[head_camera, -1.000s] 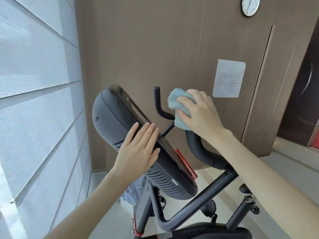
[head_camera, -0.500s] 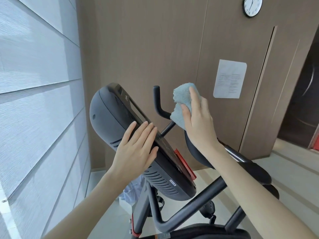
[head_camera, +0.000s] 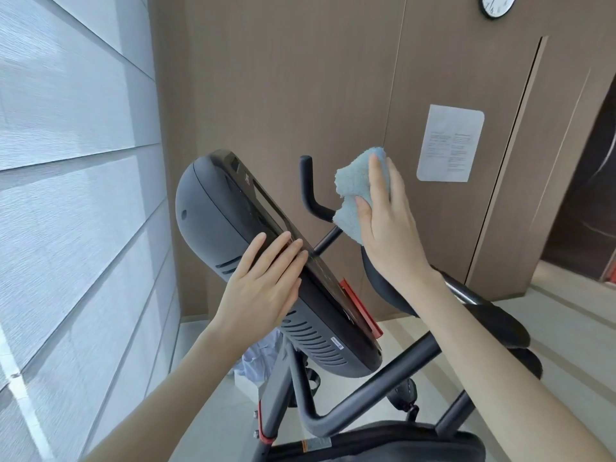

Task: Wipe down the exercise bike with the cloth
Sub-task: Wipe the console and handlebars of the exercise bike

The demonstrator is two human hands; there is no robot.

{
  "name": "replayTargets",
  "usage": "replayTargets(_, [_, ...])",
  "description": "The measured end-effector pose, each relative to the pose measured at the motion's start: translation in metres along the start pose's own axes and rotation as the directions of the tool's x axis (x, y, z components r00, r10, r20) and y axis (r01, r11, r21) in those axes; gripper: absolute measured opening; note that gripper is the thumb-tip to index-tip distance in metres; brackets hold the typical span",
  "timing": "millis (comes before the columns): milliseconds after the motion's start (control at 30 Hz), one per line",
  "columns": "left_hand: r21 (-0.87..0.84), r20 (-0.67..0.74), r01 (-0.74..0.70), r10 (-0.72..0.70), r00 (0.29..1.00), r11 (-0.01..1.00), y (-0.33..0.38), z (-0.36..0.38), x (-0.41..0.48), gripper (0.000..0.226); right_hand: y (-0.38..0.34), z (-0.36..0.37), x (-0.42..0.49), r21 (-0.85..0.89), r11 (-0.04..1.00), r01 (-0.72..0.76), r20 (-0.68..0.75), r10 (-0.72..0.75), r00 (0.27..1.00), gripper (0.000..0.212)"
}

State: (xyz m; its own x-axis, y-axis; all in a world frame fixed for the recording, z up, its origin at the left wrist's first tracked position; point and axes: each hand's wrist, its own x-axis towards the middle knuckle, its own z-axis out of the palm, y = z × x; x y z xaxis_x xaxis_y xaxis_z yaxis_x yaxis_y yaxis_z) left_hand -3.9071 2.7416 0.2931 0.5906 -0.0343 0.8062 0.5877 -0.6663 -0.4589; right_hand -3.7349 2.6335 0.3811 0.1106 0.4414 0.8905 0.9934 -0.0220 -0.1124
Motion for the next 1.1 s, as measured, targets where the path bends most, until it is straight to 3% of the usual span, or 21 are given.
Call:
replayTargets(267, [-0.058,-0.007,0.018,-0.019,1.000,0.998,0.003,0.000,-0.003,0.038,0.008,0.000,-0.061,-0.103,0.995,0.009,0.116,0.003,0.993,0.063])
replayTargets(500, [-0.080,0.000,0.033,-0.034,0.999,0.996,0.004,0.000,-0.002,0.038,-0.005,-0.004,0.006,-0.054,0.999,-0.011,-0.002,0.011,1.000,0.063])
replayTargets(767, [-0.101,-0.004,0.058,-0.059,0.998,0.993,0.007,-0.002,-0.001,0.037,-0.001,0.001,-0.051,-0.228,0.972,-0.054,0.034,0.063,0.997,0.063])
replayTargets(900, [-0.108,-0.003,0.064,-0.064,0.998,0.992,0.008,-0.003,-0.001,0.037,0.010,0.002,-0.090,-0.393,0.920,0.000,0.086,0.037,0.996,0.062])
replayTargets(1100, [-0.111,-0.012,0.064,-0.066,0.998,0.992,0.008,-0.003,-0.001,0.037,0.012,0.005,-0.062,-0.430,0.896,0.111,0.078,-0.085,0.993,0.060])
